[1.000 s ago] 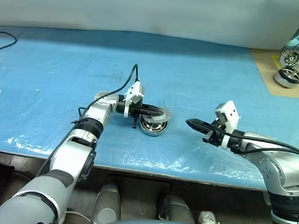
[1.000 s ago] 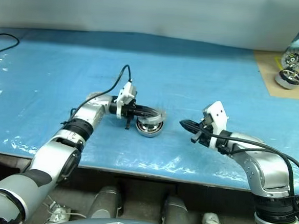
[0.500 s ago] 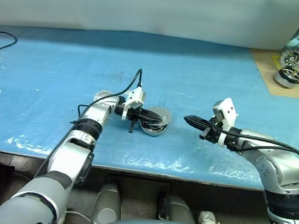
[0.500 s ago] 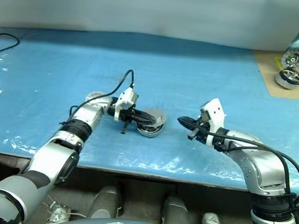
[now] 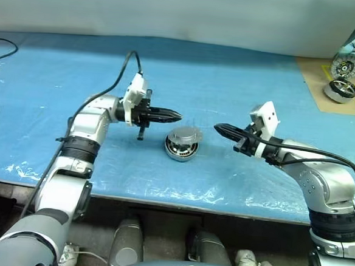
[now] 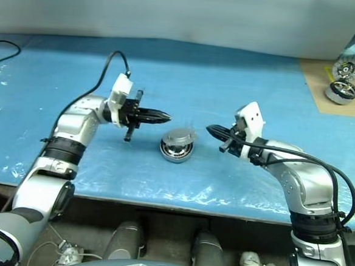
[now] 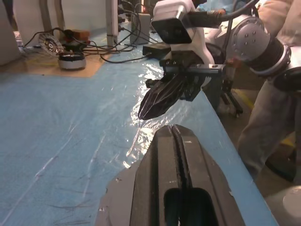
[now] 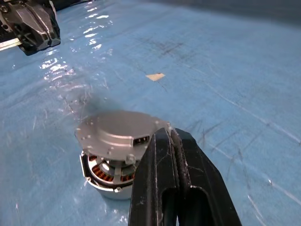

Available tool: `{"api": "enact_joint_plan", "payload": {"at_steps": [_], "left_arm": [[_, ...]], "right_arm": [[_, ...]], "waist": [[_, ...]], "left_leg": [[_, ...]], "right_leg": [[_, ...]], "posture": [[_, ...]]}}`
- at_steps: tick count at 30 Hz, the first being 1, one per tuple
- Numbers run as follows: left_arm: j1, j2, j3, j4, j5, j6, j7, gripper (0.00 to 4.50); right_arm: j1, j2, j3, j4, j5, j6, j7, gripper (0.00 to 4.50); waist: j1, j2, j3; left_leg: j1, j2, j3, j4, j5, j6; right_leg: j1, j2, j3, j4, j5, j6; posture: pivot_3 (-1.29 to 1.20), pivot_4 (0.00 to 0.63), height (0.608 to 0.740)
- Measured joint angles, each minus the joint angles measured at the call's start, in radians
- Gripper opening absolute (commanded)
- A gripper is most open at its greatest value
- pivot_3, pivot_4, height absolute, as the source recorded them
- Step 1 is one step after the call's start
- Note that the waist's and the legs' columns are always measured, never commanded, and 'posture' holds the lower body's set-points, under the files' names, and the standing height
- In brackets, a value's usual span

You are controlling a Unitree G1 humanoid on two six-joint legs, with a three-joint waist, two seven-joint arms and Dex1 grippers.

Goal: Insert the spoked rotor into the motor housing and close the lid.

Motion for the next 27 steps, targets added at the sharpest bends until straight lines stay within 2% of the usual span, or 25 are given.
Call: {"api": "enact_joint_plan", "payload": {"at_steps": [2, 5, 8, 15, 24, 25, 27], "left_arm": [[0.070, 0.035, 0.015, -0.088, -0.027, 0.055, 0.028, 0.05], [0.197, 0.053, 0.028, -0.188, -0.056, 0.118, 0.092, 0.00], [0.304, 0.066, 0.056, -0.238, -0.069, 0.136, 0.167, 0.00], [0.446, 0.082, 0.085, -0.377, -0.095, 0.147, 0.260, 0.00], [0.501, 0.076, 0.085, -0.436, -0.125, 0.158, 0.322, 0.00], [0.500, 0.074, 0.085, -0.436, -0.132, 0.157, 0.328, 0.00], [0.497, 0.073, 0.085, -0.434, -0.135, 0.155, 0.334, 0.00]], "right_arm": [[-0.026, 0.019, 0.033, 0.012, -0.013, -0.015, -0.002, 0.00], [-0.059, 0.048, 0.099, 0.050, -0.054, -0.058, -0.003, 0.64], [-0.091, 0.077, 0.126, 0.090, -0.074, -0.103, 0.011, 1.71], [-0.142, 0.085, 0.193, 0.173, -0.115, -0.160, 0.086, 4.19], [-0.214, 0.121, 0.252, 0.305, -0.180, -0.206, 0.136, 4.19], [-0.214, 0.121, 0.266, 0.318, -0.190, -0.213, 0.142, 4.35], [-0.214, 0.128, 0.275, 0.334, -0.199, -0.219, 0.157, 4.35]], "waist": [[-0.003, 0.000, 0.000], [-0.004, 0.001, 0.000], [-0.001, 0.001, 0.000], [-0.004, 0.001, 0.001], [-0.005, 0.001, 0.000], [-0.005, 0.001, 0.000], [-0.005, 0.001, 0.000]], "left_leg": [[0.000, 0.001, 0.000, 0.000, 0.000, 0.000], [0.000, 0.001, 0.000, -0.001, 0.000, 0.000], [-0.001, 0.001, 0.000, 0.000, 0.000, 0.000], [0.000, 0.001, 0.000, 0.002, 0.000, 0.000], [0.000, 0.002, 0.000, 0.002, 0.000, 0.000], [0.000, 0.002, 0.000, 0.002, 0.000, 0.000], [0.000, 0.002, 0.000, 0.002, 0.000, 0.000]], "right_leg": [[0.000, 0.001, 0.000, 0.000, 0.000, 0.000], [-0.001, 0.002, 0.000, 0.000, 0.000, -0.001], [-0.001, 0.001, 0.000, 0.000, 0.000, -0.001], [-0.001, 0.002, 0.001, 0.001, 0.000, -0.001], [-0.001, 0.002, 0.001, 0.002, 0.000, -0.001], [-0.001, 0.002, 0.001, 0.002, 0.000, -0.001], [-0.001, 0.002, 0.001, 0.002, 0.000, -0.001]], "posture": [[0.00, 0.150, 0.740], [0.00, 0.150, 0.740], [0.00, 0.150, 0.740], [0.00, 0.150, 0.740], [0.00, 0.150, 0.740], [0.00, 0.150, 0.740], [0.00, 0.150, 0.740]]}}
